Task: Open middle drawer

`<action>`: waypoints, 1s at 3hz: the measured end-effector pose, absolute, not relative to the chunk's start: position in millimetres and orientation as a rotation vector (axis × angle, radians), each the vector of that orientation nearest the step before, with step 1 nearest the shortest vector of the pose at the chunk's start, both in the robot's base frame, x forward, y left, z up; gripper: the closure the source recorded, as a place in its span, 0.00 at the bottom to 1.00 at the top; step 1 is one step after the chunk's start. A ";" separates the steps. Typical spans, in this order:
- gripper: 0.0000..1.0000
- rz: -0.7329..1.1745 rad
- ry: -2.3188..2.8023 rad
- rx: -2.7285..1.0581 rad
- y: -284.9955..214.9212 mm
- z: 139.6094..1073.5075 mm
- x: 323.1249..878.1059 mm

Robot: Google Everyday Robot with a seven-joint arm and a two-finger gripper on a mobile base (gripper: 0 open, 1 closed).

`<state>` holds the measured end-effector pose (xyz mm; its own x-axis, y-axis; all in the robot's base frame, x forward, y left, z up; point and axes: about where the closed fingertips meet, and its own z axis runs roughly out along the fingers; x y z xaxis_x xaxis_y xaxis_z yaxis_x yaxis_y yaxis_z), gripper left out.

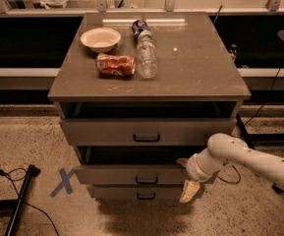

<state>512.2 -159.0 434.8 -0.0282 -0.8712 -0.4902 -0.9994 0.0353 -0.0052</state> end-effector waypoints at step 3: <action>0.20 0.666 1.960 -1.981 -175.2 436.2 457.8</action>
Offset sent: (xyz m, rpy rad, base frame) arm -0.0650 -0.0234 -0.0016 0.0150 0.1741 0.0844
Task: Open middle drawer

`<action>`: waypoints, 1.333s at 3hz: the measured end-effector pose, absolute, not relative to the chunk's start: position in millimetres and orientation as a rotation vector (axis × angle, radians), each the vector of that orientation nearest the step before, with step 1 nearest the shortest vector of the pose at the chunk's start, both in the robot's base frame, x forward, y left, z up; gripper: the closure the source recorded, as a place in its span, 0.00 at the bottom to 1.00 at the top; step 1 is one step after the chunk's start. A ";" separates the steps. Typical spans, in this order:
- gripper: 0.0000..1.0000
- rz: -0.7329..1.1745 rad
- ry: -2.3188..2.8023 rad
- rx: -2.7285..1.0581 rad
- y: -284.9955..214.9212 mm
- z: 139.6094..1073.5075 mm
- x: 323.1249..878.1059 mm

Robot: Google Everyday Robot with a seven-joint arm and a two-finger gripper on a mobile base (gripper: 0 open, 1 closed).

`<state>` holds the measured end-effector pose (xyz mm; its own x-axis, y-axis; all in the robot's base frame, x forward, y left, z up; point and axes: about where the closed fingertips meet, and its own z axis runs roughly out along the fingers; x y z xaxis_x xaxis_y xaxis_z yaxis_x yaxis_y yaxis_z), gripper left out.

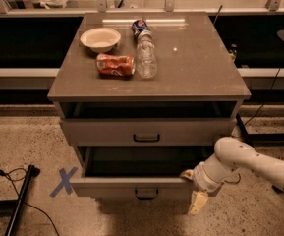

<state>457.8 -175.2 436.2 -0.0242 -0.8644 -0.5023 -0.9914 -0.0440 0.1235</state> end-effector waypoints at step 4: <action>0.00 0.512 1.850 -1.848 -187.5 497.2 459.9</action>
Offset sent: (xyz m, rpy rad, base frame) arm -0.0412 -0.0138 0.0610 0.1272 -0.1391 0.1085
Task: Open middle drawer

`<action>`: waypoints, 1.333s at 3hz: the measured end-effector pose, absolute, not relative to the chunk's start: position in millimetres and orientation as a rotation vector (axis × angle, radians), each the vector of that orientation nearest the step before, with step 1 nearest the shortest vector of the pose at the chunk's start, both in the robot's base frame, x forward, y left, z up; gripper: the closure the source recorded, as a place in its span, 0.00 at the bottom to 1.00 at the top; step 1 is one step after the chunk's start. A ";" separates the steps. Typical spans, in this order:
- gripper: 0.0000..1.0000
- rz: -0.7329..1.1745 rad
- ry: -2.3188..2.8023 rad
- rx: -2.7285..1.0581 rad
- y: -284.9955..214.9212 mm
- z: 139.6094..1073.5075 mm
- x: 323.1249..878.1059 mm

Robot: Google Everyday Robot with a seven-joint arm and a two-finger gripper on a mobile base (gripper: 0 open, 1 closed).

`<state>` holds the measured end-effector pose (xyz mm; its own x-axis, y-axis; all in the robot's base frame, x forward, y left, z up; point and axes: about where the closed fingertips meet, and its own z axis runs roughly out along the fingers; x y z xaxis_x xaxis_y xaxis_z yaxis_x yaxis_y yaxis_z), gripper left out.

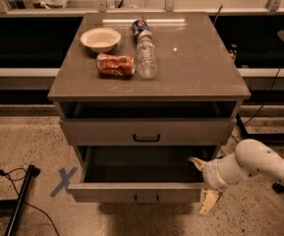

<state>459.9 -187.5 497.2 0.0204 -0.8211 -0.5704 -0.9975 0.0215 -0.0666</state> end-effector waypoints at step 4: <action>0.86 0.514 1.937 -1.628 -180.7 460.3 543.1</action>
Offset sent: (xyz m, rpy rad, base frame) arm 0.0859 0.0010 -0.0266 0.0652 -0.0096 -0.1689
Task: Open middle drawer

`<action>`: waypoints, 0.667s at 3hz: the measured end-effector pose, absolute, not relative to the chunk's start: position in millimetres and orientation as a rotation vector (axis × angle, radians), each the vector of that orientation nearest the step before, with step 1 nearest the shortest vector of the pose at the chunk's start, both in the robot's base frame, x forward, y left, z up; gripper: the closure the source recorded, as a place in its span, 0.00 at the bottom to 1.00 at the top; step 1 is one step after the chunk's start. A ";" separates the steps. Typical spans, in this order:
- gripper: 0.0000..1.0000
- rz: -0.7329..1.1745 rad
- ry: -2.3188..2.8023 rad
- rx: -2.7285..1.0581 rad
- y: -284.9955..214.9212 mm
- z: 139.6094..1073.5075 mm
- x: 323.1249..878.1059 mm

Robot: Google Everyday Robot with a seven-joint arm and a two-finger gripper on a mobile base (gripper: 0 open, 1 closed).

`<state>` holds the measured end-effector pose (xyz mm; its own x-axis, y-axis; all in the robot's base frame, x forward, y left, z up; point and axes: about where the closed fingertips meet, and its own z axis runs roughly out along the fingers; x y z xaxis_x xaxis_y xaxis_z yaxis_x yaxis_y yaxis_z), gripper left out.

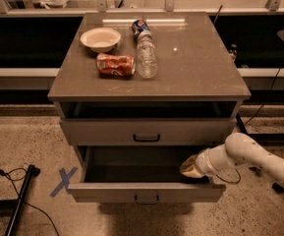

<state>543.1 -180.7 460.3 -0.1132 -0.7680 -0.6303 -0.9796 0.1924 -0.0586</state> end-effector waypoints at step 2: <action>1.00 0.528 1.845 -1.704 -162.9 417.5 536.7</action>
Offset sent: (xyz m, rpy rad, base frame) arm -0.0147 0.0288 -0.0628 0.0039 -0.0439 0.1686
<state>536.7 -162.9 417.5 -0.0284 -0.7660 -0.6422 -0.9897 0.1116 -0.0894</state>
